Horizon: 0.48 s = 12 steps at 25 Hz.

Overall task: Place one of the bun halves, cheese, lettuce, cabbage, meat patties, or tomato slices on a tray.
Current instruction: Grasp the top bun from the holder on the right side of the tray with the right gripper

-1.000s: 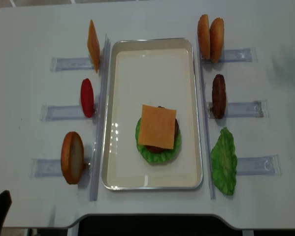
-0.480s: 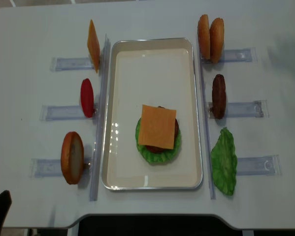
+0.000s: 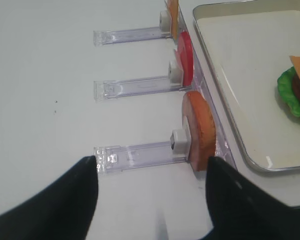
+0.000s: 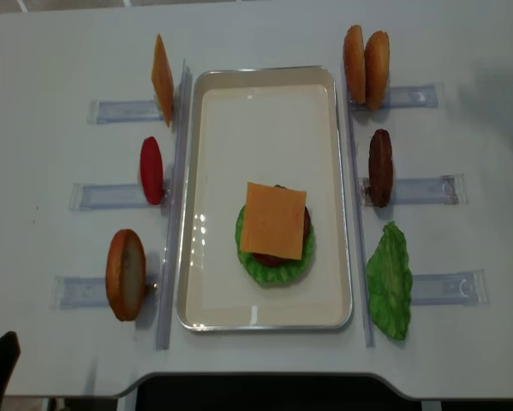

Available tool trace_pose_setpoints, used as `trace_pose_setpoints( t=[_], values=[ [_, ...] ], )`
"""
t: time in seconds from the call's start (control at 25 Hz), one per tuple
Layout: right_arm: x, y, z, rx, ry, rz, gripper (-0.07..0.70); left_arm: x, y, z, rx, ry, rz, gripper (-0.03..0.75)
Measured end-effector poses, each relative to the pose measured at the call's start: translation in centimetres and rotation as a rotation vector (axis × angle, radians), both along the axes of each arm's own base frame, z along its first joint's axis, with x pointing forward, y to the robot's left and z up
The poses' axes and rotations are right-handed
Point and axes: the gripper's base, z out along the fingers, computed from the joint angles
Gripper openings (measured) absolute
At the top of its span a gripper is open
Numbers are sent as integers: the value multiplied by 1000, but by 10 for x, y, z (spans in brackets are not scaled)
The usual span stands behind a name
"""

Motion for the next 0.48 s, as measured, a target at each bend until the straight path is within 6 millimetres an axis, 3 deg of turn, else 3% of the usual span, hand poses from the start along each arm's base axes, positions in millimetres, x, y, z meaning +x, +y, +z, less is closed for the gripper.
trace_pose_setpoints(
  t=[0.32, 0.48],
  values=[
    [-5, 60, 1, -57, -29, 46, 401, 0, 0, 0, 0, 0, 0, 516],
    [-6, 80, 3, -30, -78, 65, 401, 0, 0, 0, 0, 0, 0, 516]
  ],
)
